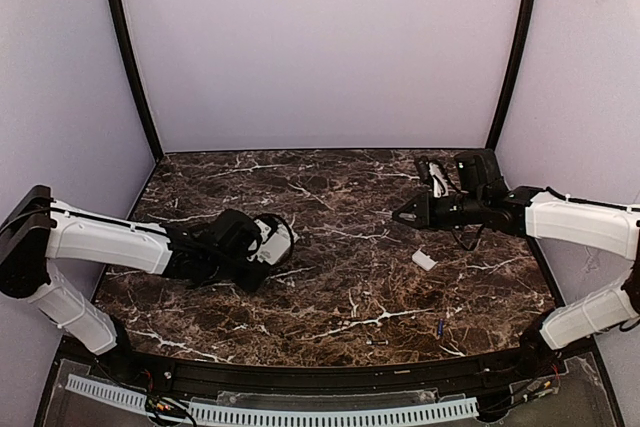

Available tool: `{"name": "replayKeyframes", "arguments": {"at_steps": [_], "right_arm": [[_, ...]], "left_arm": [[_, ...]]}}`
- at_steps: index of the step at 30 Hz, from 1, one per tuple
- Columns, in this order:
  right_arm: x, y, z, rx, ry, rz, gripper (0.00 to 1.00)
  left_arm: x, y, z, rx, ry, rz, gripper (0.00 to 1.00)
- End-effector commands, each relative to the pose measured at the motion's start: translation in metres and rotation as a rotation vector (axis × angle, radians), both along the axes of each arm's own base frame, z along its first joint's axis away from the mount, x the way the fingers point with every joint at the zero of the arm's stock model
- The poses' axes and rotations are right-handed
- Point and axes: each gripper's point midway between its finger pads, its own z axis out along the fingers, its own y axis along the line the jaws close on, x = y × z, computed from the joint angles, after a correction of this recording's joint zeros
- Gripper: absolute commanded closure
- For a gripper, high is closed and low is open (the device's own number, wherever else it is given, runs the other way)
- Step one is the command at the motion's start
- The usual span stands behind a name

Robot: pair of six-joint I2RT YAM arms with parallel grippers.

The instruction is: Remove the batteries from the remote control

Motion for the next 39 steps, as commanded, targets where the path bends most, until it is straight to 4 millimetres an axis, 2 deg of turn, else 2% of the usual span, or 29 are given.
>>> {"name": "replayKeyframes", "arguments": {"at_steps": [1, 6, 13, 15, 19, 20, 25, 29, 31, 35, 39], "right_arm": [[0.006, -0.005, 0.003, -0.015, -0.037, -0.024, 1.00], [0.007, -0.004, 0.000, -0.015, -0.030, -0.025, 1.00], [0.007, -0.002, -0.006, -0.019, -0.019, -0.018, 1.00], [0.007, -0.002, -0.006, -0.020, -0.019, -0.017, 1.00], [0.007, -0.003, -0.006, -0.022, -0.024, -0.019, 1.00], [0.007, -0.003, -0.006, -0.022, -0.025, -0.019, 1.00], [0.006, -0.004, -0.005, -0.023, -0.027, -0.020, 1.00], [0.006, -0.005, -0.004, -0.023, -0.033, -0.020, 1.00], [0.006, -0.005, -0.005, -0.025, -0.033, -0.019, 1.00], [0.006, -0.004, -0.005, -0.024, -0.033, -0.016, 1.00], [0.007, -0.003, -0.002, -0.021, -0.040, -0.012, 1.00]], "left_arm": [[0.006, 0.037, -0.002, -0.004, -0.006, 0.187, 1.00], [0.002, 0.063, -0.020, -0.029, 0.032, 0.319, 1.00], [-0.005, 0.075, -0.036, -0.056, 0.057, 0.401, 0.99], [-0.007, 0.077, -0.041, -0.061, 0.067, 0.414, 0.96], [-0.012, 0.077, -0.049, -0.073, 0.095, 0.425, 0.80], [-0.013, 0.078, -0.051, -0.077, 0.099, 0.430, 0.72], [-0.015, 0.079, -0.052, -0.089, 0.104, 0.439, 0.54], [-0.015, 0.078, -0.048, -0.102, 0.104, 0.439, 0.39], [-0.015, 0.078, -0.044, -0.109, 0.098, 0.438, 0.27], [-0.013, 0.077, -0.036, -0.123, 0.086, 0.436, 0.14], [-0.011, 0.077, -0.026, -0.125, 0.068, 0.429, 0.06]]}}
